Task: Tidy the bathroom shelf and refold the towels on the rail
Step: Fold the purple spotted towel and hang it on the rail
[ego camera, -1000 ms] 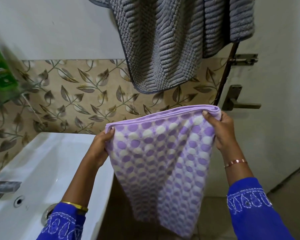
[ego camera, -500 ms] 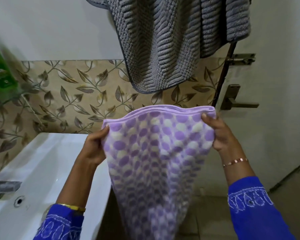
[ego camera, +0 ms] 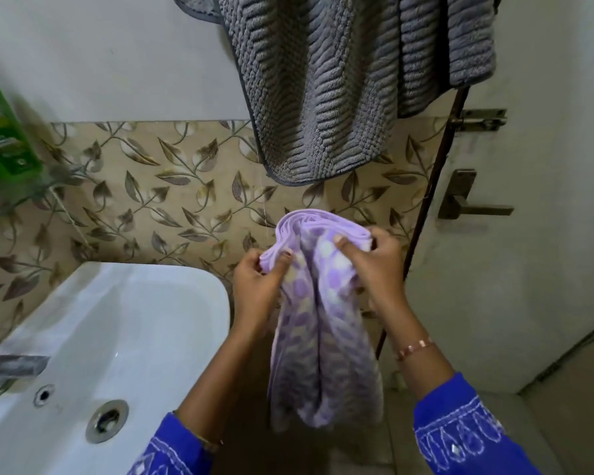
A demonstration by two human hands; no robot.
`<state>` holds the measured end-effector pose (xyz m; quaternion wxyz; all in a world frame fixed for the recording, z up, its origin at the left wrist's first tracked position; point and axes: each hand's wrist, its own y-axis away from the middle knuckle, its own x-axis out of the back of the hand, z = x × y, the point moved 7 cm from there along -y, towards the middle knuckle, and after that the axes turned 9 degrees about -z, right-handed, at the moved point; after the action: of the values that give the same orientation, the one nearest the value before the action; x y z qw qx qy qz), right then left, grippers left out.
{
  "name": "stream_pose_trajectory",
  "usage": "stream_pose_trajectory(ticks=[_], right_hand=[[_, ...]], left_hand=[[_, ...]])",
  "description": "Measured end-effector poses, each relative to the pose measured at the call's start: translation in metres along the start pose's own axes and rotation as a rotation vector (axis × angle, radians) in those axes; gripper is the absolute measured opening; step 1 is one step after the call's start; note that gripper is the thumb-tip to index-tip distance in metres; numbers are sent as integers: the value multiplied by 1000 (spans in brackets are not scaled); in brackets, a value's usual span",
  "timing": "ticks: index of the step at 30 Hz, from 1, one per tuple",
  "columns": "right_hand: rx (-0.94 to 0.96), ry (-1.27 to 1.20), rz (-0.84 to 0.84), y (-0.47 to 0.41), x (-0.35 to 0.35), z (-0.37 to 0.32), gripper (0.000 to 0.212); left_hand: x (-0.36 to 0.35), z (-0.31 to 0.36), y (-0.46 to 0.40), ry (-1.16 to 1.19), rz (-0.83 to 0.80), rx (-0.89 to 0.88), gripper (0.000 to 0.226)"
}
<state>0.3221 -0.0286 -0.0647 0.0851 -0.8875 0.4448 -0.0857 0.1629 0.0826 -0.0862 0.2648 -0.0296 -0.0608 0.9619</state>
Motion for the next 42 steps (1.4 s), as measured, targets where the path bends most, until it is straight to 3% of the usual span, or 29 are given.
stream_pose_trajectory(ticks=[4, 10, 14, 18, 22, 23, 26, 27, 29, 32, 36, 38, 40, 42], right_hand=[[48, 15, -224, 25, -27, -27, 18], [28, -111, -362, 26, -30, -35, 13], [-20, -339, -485, 27, -42, -38, 7], [-57, -382, -571, 25, -49, -40, 13], [166, 16, -481, 21, -36, -53, 12], [251, 152, -456, 22, -32, -59, 22], [389, 670, -565, 25, -38, -63, 84], [382, 808, -612, 24, -42, -58, 90], [325, 915, -641, 20, -46, -51, 68], [247, 918, -617, 18, -52, -44, 49], [375, 1045, -545, 8, -60, -70, 44], [628, 1001, -374, 7, -45, -124, 40], [920, 914, -92, 17, -18, -171, 44], [1012, 936, 159, 27, -4, -178, 46]], left_hand=[[-11, 16, 8, 24, -78, -56, 2], [-5, 33, 12, 75, -175, -86, 12], [-9, 33, 14, 30, -248, -108, 47], [-8, 29, 12, -60, -281, -109, 43], [4, 24, 9, -59, -267, -79, 50], [6, 23, 10, -24, -279, -67, 49], [3, 25, 14, 85, -376, -58, 41], [0, 29, 16, 93, -414, -65, 40], [-3, 36, 18, 43, -432, -72, 38], [1, 35, 12, -28, -349, -5, 40], [27, 30, 2, 13, -164, 50, 37], [51, 26, 0, 14, -54, 82, 31], [70, 20, 2, 10, 7, 104, 26], [77, 17, 3, 16, 49, 118, 22]])
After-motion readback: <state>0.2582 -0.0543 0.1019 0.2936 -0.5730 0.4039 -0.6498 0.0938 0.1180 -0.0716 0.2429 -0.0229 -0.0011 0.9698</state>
